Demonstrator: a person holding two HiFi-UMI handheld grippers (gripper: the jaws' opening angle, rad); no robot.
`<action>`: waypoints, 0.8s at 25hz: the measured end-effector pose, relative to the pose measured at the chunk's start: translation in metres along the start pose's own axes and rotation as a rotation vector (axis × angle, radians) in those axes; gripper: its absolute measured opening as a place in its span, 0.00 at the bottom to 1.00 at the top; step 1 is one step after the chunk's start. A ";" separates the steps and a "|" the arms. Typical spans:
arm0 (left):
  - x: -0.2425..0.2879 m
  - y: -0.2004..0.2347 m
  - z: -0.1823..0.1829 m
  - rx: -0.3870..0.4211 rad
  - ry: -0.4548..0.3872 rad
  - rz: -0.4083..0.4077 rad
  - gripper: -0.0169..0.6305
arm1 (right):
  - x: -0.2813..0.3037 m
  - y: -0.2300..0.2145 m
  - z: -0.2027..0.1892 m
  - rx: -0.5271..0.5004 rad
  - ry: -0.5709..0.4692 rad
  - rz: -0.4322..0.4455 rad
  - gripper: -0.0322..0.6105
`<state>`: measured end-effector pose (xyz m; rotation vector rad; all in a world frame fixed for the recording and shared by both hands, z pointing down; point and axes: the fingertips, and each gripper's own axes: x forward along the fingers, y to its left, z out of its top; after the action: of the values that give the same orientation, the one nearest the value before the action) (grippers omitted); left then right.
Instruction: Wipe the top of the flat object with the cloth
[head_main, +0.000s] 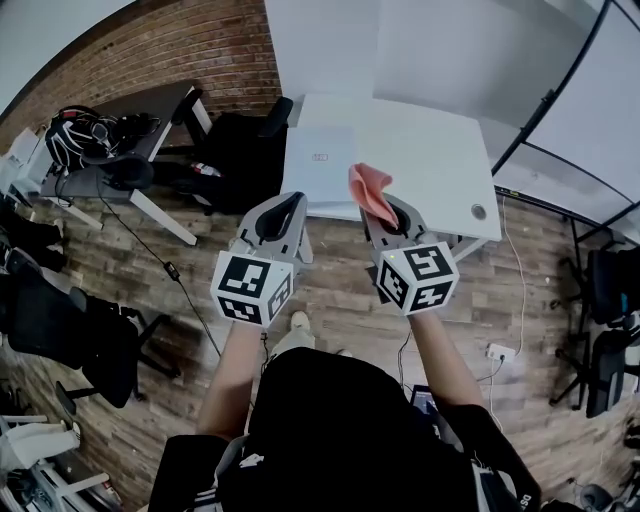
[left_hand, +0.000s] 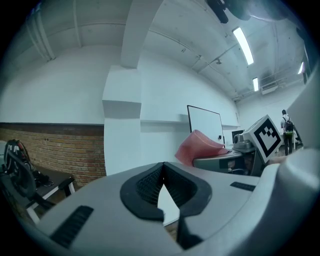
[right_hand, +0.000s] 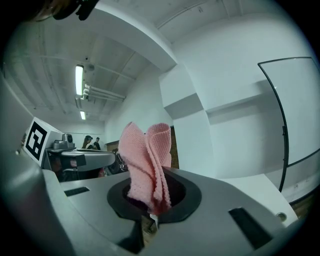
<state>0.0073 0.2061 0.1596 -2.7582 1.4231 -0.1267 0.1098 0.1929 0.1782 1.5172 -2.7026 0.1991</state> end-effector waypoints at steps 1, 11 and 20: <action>0.000 0.000 0.000 -0.003 -0.001 0.001 0.05 | 0.001 0.000 0.001 0.000 -0.004 0.003 0.12; 0.015 0.021 0.008 0.001 -0.035 0.005 0.05 | 0.026 -0.007 0.006 0.002 -0.015 0.012 0.12; 0.049 0.059 0.003 -0.015 -0.041 -0.014 0.05 | 0.070 -0.021 0.007 0.000 -0.002 -0.007 0.12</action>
<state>-0.0125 0.1317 0.1555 -2.7655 1.4010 -0.0594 0.0914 0.1217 0.1798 1.5270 -2.6989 0.1965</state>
